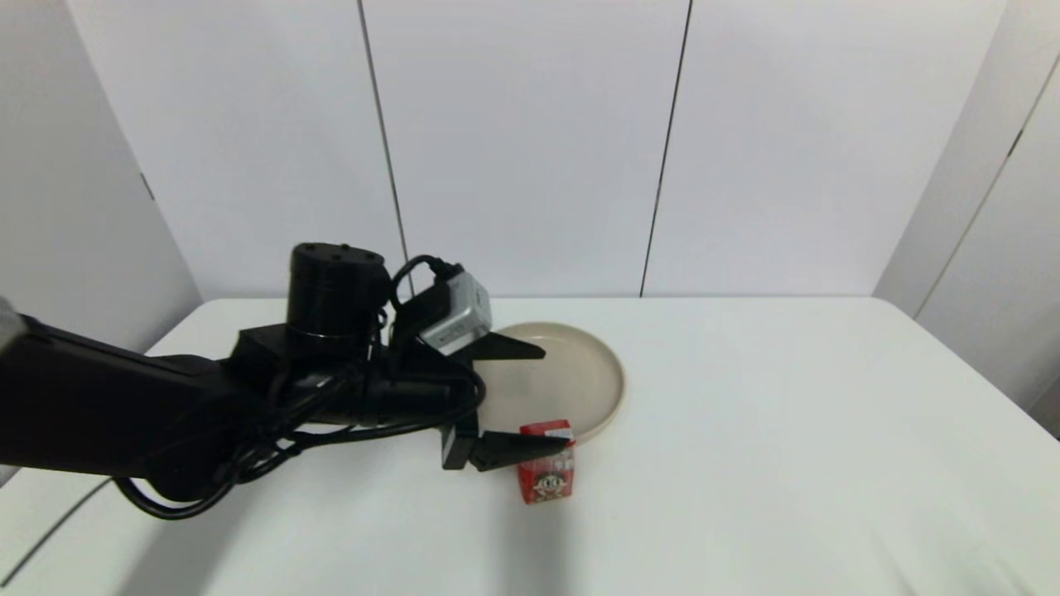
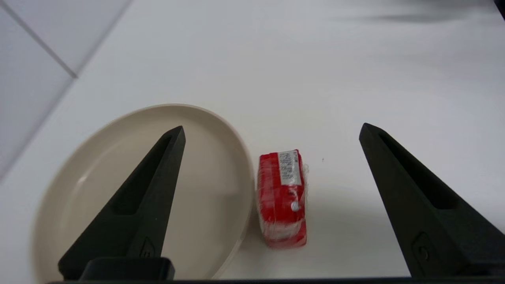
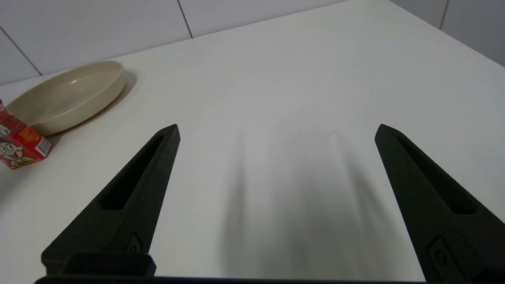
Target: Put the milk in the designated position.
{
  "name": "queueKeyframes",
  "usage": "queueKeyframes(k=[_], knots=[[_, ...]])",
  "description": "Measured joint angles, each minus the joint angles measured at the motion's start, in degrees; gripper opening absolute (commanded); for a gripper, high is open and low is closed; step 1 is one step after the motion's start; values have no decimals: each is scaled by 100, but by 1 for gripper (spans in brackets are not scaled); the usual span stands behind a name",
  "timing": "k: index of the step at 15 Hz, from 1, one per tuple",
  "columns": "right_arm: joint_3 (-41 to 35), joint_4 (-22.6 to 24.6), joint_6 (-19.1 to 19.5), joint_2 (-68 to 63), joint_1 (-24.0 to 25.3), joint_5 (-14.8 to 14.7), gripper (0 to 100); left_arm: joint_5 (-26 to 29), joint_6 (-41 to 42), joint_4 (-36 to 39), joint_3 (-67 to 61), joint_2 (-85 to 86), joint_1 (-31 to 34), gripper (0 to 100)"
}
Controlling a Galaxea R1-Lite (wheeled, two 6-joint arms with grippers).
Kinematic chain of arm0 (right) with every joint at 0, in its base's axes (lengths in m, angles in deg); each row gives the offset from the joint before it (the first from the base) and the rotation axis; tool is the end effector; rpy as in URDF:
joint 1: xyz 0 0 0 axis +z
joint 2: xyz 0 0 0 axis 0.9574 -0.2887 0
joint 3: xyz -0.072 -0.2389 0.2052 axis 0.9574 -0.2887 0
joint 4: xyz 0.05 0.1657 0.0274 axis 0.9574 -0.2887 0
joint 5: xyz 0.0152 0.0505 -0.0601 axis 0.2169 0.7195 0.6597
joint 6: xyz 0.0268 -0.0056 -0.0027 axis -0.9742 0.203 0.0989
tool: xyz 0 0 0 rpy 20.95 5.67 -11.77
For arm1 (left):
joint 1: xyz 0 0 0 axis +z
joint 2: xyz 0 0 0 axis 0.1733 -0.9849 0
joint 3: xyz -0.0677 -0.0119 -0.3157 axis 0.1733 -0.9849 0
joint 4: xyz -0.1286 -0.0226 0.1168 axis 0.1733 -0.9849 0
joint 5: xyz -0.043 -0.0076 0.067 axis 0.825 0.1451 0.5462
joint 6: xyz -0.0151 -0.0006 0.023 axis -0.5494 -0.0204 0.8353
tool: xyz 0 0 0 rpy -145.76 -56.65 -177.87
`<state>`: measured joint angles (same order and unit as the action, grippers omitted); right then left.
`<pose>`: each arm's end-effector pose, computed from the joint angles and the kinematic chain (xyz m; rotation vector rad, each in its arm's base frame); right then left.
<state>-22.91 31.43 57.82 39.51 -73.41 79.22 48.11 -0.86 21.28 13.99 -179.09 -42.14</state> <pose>-0.0576 -0.0014 0.0740 0.2021 0.0059 -0.0604 0.2551 -0.1829 0.2021 0.3530 0.0732 -1.3732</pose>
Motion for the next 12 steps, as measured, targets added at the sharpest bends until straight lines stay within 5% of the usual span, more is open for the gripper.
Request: queueKeyframes(k=[4, 8, 12], knots=[[0, -2, -2, 0, 0, -5, 100, -467, -27, -1001, 45, 1367, 747, 100], [0, -2, 0, 0, 0, -2, 100, -740, -93, -2381, -7, 2972, 2183, 100], [0, -2, -2, 0, 0, 0, 100, -1161, -840, -2815, -441, 4426, 3067, 100]])
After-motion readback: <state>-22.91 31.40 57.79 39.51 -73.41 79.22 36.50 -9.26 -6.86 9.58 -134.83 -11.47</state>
